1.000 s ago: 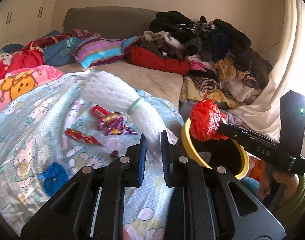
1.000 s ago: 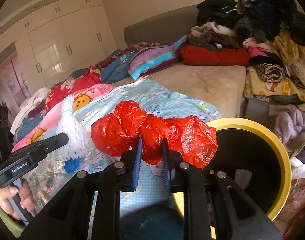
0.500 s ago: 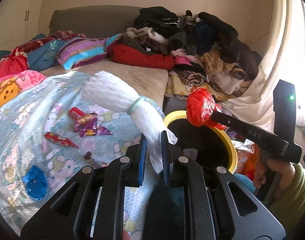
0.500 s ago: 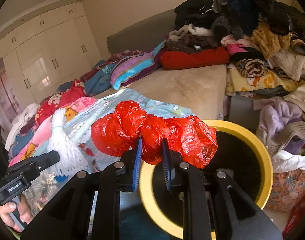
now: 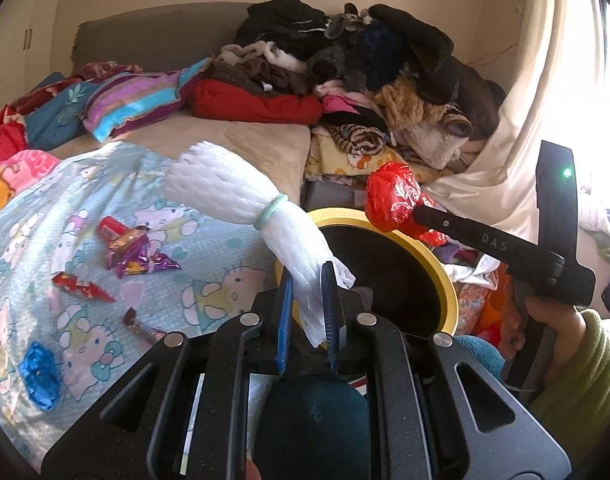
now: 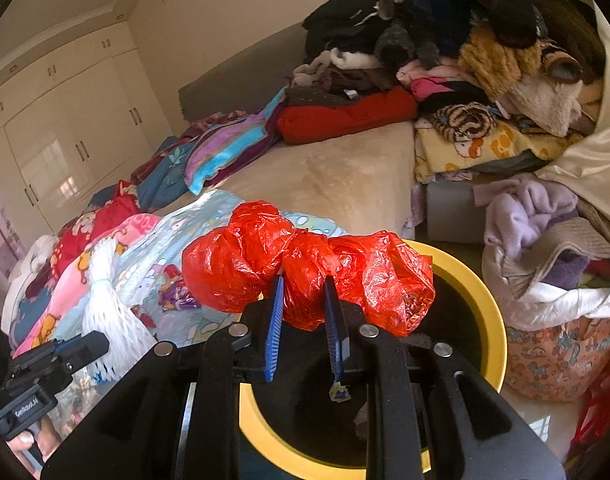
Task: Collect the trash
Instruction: 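Carry the red bag and mesh sleeve with both tools over the yellow-rimmed bin, then open the right tool over the bin while the left tool releases the mesh sleeve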
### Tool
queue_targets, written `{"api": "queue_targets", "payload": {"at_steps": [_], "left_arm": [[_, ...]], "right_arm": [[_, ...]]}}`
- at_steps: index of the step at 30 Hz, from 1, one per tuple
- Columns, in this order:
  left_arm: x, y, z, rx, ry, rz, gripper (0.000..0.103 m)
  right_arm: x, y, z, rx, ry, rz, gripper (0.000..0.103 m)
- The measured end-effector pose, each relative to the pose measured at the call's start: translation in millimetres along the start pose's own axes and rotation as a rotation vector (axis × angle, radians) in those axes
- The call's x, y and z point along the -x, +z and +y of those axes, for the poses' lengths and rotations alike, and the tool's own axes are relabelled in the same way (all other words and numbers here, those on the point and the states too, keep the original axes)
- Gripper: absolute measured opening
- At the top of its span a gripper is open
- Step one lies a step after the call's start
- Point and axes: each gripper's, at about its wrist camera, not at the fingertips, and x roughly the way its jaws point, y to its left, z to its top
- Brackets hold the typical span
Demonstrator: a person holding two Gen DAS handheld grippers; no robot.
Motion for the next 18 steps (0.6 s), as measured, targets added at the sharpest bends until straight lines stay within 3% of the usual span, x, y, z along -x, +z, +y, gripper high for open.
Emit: {"api": "queue_targets", "payload": {"at_steps": [18], "left_arm": [[-45.2,-4.9,-39.2,-0.081,-0.063,0.069,0.009]], "right_arm": [[-1.3,-4.4,-42.3,-0.099,-0.061,0.009,0.019]]}}
